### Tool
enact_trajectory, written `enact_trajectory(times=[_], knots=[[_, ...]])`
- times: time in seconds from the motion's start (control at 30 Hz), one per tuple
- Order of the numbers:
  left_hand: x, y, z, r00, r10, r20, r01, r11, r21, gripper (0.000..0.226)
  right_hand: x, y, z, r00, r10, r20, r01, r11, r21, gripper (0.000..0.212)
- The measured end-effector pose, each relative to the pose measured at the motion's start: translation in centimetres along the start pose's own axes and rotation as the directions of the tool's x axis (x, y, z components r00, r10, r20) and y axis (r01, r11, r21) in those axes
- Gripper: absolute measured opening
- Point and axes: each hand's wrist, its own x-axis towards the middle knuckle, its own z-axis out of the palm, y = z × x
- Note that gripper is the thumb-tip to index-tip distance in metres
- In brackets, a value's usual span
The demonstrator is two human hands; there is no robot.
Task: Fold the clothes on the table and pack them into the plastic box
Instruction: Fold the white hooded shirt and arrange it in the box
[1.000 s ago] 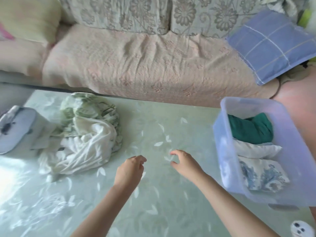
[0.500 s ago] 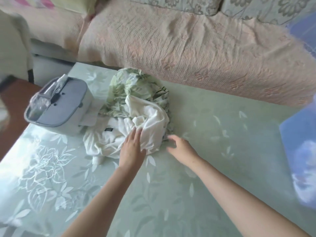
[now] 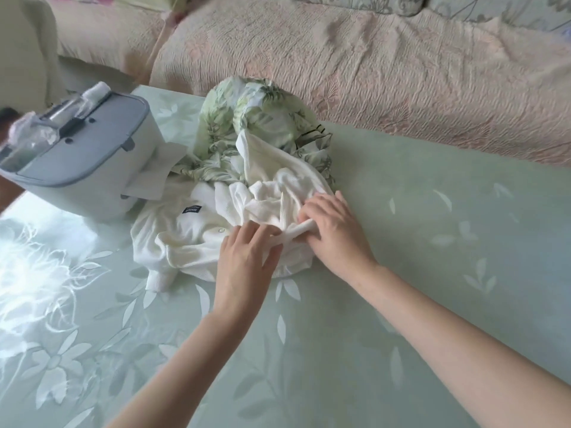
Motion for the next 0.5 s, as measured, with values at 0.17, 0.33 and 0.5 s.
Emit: enact_trajectory(times=[0.17, 0.33, 0.5], knots=[[1.2, 1.1, 2.1, 0.983, -0.047, -0.175, 0.039, 0.998, -0.047, 0.017, -0.1, 1.0, 1.0, 0.988, 0.12, -0.095, -0.098, 0.972, 0.212, 0.014], [1.5, 1.3, 2.6, 0.972, -0.014, -0.235, -0.004, 0.997, -0.079, 0.019, -0.4, 0.6, 0.7, 0.96, 0.124, -0.252, -0.037, 0.945, 0.325, 0.015], [-0.8, 3.6, -0.3, 0.961, 0.001, -0.277, -0.055, 0.981, -0.186, 0.03, -2.9, -2.0, -3.3, 0.881, 0.092, -0.465, 0.072, 0.943, 0.325, 0.007]])
